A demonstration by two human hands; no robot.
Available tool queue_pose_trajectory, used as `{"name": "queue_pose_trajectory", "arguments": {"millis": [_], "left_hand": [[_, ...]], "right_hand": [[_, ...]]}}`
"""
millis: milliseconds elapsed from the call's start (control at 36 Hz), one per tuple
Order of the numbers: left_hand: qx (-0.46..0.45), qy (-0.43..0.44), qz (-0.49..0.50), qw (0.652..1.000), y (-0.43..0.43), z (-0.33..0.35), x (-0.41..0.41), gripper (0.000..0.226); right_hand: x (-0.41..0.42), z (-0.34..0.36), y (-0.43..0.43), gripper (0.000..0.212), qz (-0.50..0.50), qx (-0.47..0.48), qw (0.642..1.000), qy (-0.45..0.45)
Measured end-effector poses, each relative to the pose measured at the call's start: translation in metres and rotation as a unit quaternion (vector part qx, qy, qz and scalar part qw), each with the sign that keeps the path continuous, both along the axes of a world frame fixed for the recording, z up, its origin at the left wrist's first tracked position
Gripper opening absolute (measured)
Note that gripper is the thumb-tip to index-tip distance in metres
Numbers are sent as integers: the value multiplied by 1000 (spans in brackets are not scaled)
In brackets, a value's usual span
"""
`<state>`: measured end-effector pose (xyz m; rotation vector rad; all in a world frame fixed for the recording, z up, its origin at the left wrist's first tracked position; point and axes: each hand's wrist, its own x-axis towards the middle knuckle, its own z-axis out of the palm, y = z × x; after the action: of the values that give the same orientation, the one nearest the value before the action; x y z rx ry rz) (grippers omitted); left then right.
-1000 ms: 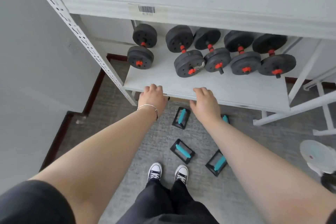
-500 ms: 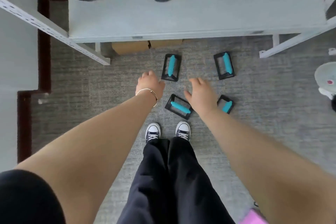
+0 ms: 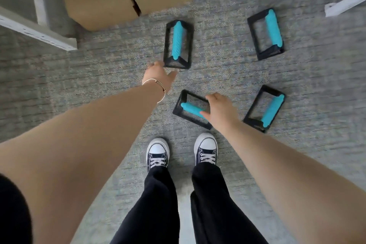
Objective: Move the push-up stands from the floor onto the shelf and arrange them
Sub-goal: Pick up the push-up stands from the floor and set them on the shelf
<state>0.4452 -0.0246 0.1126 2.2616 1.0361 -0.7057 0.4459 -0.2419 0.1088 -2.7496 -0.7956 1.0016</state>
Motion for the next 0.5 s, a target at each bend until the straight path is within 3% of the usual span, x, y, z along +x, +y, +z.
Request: {"name": "queue_pose_trajectory", "arguments": {"millis": [167, 250, 500], "left_hand": [[14, -11, -15, 1000, 14, -64, 22, 54], [-8, -38, 23, 999, 19, -90, 36, 47], [-28, -62, 58, 996, 24, -141, 66, 55]], "right_hand": [[-6, -63, 3, 58, 10, -7, 1000, 24], [-6, -89, 6, 60, -3, -10, 998, 55], [-4, -136, 6, 55, -81, 18, 981, 178]]}}
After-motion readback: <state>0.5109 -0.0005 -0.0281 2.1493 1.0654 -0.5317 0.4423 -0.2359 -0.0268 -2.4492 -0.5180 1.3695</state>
